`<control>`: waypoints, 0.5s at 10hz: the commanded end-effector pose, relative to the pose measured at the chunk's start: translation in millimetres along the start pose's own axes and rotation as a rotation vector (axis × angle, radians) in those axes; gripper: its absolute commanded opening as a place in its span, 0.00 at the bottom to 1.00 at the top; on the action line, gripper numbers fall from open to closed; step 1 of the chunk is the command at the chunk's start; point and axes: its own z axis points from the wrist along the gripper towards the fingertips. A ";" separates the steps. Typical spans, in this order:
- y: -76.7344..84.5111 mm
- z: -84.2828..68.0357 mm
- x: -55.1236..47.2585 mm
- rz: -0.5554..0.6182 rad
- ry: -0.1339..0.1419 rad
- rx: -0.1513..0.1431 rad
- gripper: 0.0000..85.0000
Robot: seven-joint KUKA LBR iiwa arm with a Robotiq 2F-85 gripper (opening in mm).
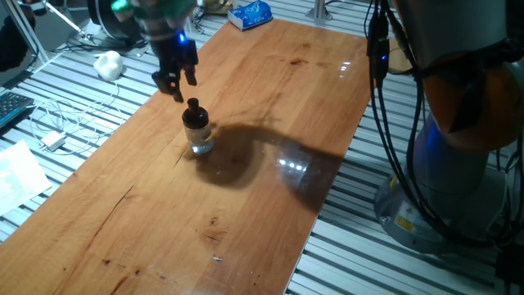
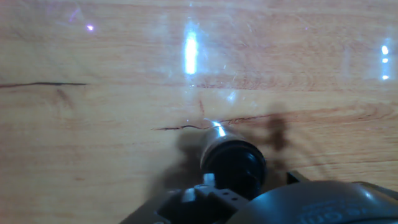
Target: Screw the lid onto the jar
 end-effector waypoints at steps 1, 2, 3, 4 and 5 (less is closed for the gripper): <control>-1.4 -6.8 0.2 -0.010 -0.008 0.004 0.40; -2.6 -14.0 0.1 -0.018 -0.010 -0.001 0.40; -4.0 -21.5 0.5 -0.035 0.000 -0.008 0.20; -6.9 -26.8 1.0 -0.060 0.006 -0.025 0.00; -12.0 -31.8 -0.6 -0.096 0.052 -0.048 0.00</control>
